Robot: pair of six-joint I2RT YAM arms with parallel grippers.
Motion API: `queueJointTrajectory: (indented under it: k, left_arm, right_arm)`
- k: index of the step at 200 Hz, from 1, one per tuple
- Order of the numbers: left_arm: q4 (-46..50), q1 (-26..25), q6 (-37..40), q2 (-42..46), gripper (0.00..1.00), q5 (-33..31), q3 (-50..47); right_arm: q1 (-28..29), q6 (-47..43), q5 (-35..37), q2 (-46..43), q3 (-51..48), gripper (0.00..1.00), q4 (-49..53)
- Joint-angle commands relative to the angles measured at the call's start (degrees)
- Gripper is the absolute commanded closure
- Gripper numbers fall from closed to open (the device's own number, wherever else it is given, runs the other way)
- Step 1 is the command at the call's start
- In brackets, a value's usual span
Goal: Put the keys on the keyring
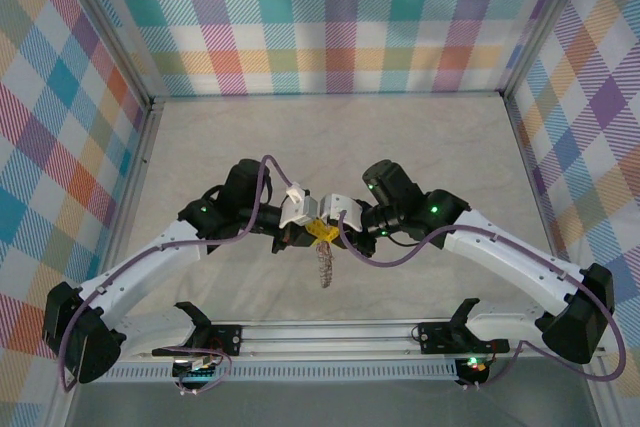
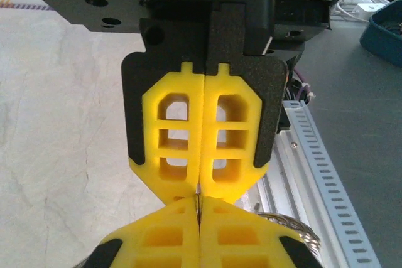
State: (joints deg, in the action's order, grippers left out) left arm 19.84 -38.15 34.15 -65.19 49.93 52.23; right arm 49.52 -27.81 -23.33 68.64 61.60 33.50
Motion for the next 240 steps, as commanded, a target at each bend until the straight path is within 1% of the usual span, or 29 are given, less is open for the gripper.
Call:
queueJointTrajectory:
  k: [1, 22, 78, 85, 90, 107, 121, 142, 159, 178, 181, 212, 222, 233, 240]
  left_arm:
    - [4.66, -0.52, 3.52, 0.15, 1.0, 0.98, 1.53]
    - [5.97, -0.48, 4.66, 0.08, 1.0, 1.04, 2.12]
    - [11.51, -0.52, 8.35, -0.15, 1.0, 1.74, 3.14]
    - [11.03, -0.52, 8.05, -0.01, 1.0, 1.86, 3.08]
    - [10.34, -0.45, 7.52, 0.21, 1.0, 1.9, 2.98]
    - [7.72, -0.42, 5.75, 1.24, 1.0, 1.67, 2.65]
    - [4.86, -0.3, 3.82, 2.12, 1.0, 1.83, 2.34]
    - [0.62, -0.08, 1.03, 3.0, 1.0, 3.87, 1.76]
    - [-2.46, -0.05, -1.14, 3.39, 1.0, 4.52, 1.21]
    - [-3.41, -0.11, -2.55, 3.42, 1.0, 5.13, 0.69]
    - [-5.17, -0.08, -2.7, 3.38, 1.0, 5.26, 0.68]
    - [-11.02, -0.08, -7.27, 3.98, 1.0, 6.06, -1.13]
    - [-12.87, -0.08, -8.92, 3.96, 1.0, 6.49, -1.75]
    - [-13.11, -0.07, -9.47, 3.86, 1.0, 6.84, -1.84]
    - [-13.42, -0.08, -9.92, 3.91, 1.0, 6.75, -1.94]
  right_arm:
    - [0.3, 0.65, -2.5, -0.97, 0.8, 1.0, -5.5]
    - [0.25, 0.91, -2.05, -1.77, 0.31, 1.0, -5.77]
    - [0.23, 2.98, -0.1, -7.69, -4.7, 1.0, -7.87]
    - [0.24, 3.77, -0.33, -8.2, -5.51, 0.91, -8.69]
    - [0.23, 4.14, -0.68, -8.57, -6.13, 0.87, -9.33]
    - [0.23, 4.92, -1.21, -10.3, -8.61, 0.8, -11.52]
    - [0.23, 5.74, -0.69, -11.52, -10.27, 0.77, -12.68]
    - [0.25, 6.77, -0.26, -12.64, -11.56, 0.76, -13.29]
    - [0.23, 7.88, -1.26, -13.02, -12.31, 0.76, -14.26]
    - [0.23, 9.93, -3.67, -12.96, -13.59, 0.76, -17.63]
    - [0.23, 10.24, -3.81, -13.0, -13.69, 0.76, -17.98]
    - [0.25, 12.52, -4.31, -12.68, -15.26, 0.78, -23.66]
    - [0.23, 13.23, -4.96, -12.35, -15.75, 0.81, -25.65]
    - [0.23, 13.64, -5.93, -11.73, -15.97, 0.87, -26.95]
    - [0.24, 13.86, -6.44, -11.15, -15.98, 0.89, -27.65]
